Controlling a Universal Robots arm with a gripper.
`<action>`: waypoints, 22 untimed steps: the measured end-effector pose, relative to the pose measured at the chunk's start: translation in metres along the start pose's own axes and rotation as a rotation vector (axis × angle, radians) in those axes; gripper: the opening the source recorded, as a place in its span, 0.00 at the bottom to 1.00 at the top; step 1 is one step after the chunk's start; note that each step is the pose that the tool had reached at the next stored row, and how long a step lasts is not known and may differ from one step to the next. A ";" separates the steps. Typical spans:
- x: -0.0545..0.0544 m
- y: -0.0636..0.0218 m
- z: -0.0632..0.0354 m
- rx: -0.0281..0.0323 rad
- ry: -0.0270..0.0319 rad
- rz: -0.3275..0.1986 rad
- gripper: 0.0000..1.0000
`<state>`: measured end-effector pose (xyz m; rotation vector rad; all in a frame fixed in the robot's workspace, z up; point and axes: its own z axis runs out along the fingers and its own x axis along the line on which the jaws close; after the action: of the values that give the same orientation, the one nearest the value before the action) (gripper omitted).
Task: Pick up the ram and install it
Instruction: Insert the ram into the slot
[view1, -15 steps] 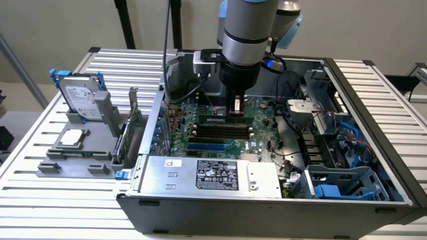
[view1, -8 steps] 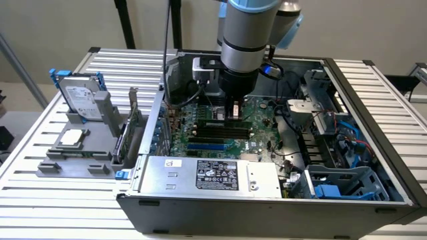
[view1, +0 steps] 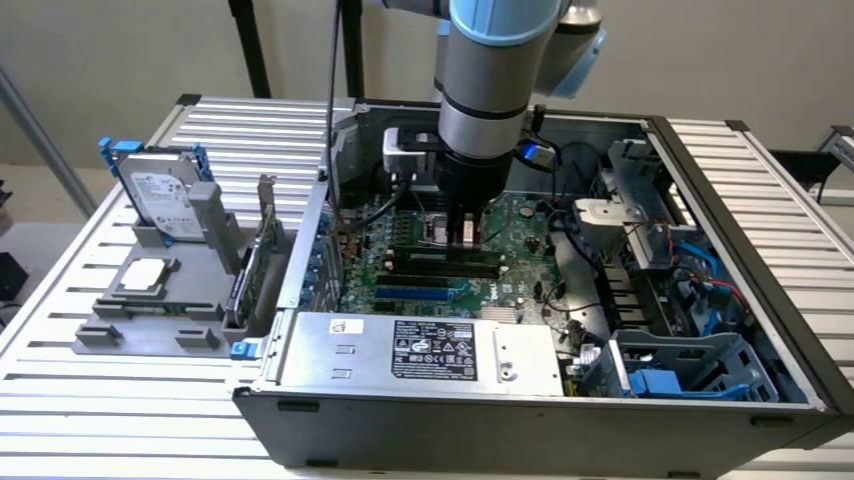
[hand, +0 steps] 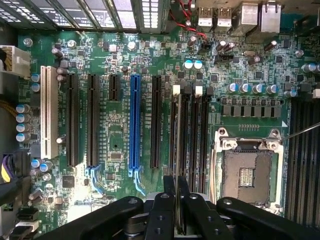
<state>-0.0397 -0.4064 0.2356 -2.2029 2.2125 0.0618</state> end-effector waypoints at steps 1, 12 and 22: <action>0.000 0.0000 0.0000 -0.0001 0.0001 0.000 0.14; 0.002 0.0000 0.0016 0.0000 0.0000 -0.002 0.14; 0.003 0.0000 0.0039 -0.0003 0.0001 -0.008 0.14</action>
<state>-0.0398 -0.4090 0.2316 -2.2119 2.2036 0.0619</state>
